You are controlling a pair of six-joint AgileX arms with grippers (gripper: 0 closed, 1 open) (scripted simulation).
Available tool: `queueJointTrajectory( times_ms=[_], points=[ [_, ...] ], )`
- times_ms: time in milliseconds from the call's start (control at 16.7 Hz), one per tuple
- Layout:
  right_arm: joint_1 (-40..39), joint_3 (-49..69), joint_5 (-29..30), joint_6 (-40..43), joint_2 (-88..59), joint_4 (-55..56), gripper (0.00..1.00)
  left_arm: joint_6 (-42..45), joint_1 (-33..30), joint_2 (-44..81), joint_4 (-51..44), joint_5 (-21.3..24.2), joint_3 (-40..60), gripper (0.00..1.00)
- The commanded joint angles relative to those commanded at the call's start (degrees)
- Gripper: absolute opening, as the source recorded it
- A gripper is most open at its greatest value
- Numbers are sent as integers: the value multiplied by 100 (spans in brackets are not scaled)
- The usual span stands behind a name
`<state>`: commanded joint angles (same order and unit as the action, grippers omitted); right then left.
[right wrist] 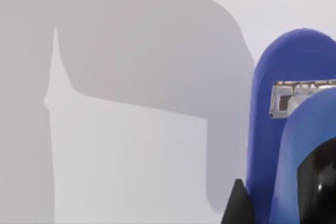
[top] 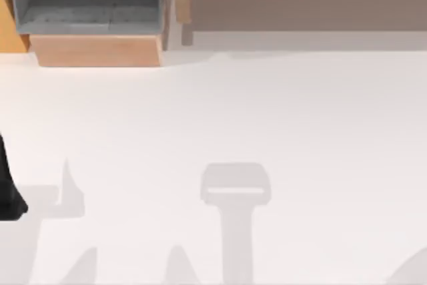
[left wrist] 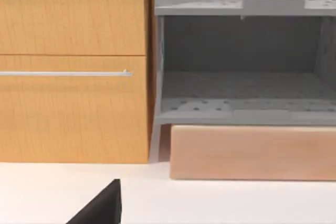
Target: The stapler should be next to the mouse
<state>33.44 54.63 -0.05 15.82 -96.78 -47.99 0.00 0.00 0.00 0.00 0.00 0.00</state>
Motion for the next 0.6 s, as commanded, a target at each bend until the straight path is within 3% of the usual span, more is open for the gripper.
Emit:
queueJointTrajectory(
  times_ms=[300,600],
  points=[
    [-603,429,16,-576,-233,-153,0,0,0,0,0,0,0,100],
    [-2688,1361,18,-2203,-977,-570,0,0,0,0,0,0,0,100]
  ],
)
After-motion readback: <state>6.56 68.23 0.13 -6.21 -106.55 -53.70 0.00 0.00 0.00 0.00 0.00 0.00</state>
